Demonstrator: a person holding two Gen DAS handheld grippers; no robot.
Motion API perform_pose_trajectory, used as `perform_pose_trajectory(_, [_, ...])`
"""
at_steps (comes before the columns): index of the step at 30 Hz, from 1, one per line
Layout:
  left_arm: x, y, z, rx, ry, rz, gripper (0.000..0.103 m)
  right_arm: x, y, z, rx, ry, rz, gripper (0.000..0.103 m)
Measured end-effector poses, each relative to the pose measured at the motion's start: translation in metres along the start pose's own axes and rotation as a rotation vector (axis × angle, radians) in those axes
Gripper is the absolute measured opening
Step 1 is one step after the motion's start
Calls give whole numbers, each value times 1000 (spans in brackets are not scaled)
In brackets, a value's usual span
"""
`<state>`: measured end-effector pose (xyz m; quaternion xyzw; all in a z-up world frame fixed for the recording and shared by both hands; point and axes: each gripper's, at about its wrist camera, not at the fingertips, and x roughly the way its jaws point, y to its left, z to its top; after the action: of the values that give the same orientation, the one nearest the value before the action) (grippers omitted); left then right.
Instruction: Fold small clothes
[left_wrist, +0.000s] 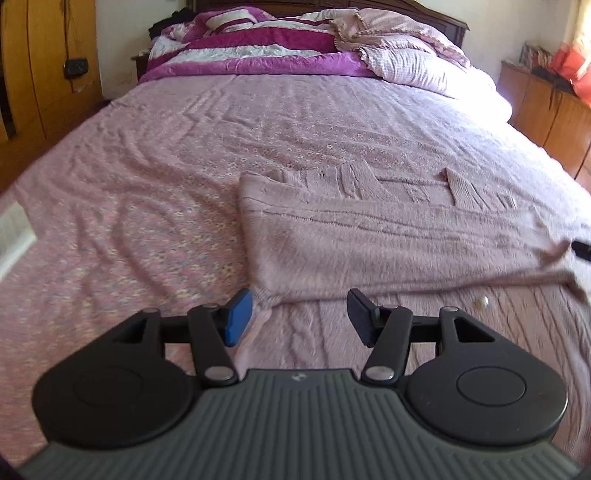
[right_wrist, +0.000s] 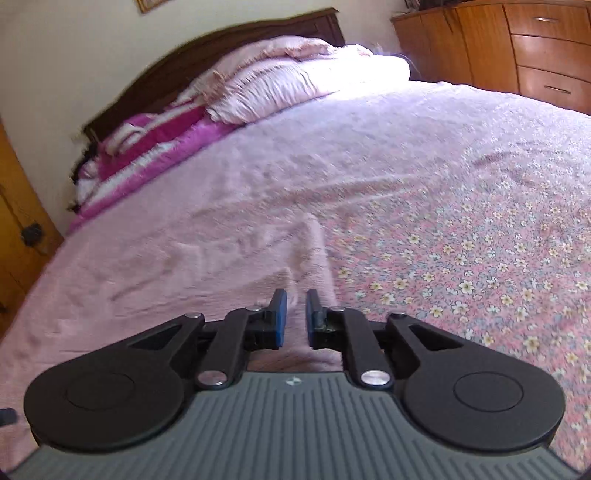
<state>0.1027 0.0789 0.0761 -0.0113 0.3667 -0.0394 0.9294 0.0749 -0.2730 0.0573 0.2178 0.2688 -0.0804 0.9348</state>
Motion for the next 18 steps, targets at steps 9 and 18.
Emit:
perform_pose_trajectory(9, [-64,-14,-20,84,-44,-19,78,-106,37,-20,-87,-17,160,63])
perform_pose_trajectory(18, [-130,-30,-60,175,-94,-1,78,-185,59,-64,-194,31,268,74])
